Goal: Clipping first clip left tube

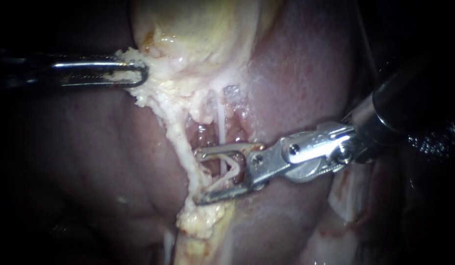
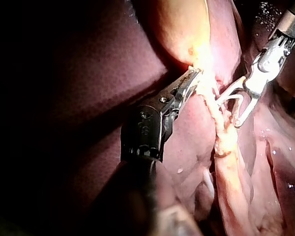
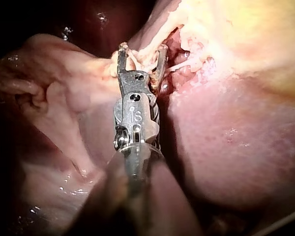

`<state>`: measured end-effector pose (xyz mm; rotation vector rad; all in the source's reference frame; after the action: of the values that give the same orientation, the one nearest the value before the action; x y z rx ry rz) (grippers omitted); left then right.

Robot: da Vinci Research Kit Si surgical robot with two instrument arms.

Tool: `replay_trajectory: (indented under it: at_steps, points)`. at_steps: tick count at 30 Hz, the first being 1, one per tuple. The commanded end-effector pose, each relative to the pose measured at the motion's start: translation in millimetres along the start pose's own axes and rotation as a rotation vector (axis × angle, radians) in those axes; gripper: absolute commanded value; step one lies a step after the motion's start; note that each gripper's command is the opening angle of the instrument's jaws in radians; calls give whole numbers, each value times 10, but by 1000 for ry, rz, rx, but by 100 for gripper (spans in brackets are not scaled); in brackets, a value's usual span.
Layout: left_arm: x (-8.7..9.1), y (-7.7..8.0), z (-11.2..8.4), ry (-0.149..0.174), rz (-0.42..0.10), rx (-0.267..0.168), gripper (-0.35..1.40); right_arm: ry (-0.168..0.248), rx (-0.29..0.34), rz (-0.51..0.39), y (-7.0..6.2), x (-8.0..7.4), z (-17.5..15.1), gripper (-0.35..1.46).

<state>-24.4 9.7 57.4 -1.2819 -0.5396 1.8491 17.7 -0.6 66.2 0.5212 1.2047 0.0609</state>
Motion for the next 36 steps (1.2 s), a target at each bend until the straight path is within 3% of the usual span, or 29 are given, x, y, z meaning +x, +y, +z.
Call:
replay_trajectory:
  at_steps: [1,14,19,22,29,36]
  points:
    - [0,0,0,0,0,0,-35,6,3,4,0,0,1,49]
    - [1,0,2,0,-1,1,-35,59,61,41,-2,-17,30,47]
    - [2,0,2,0,-1,1,-35,128,82,78,-4,-21,39,46]
    - [2,0,2,0,-1,1,-35,145,89,95,-1,-19,43,46]
    - [2,0,3,1,-1,2,-35,145,131,107,4,-19,60,46]
    - [2,0,4,1,-1,1,-35,136,170,117,0,-31,78,45]
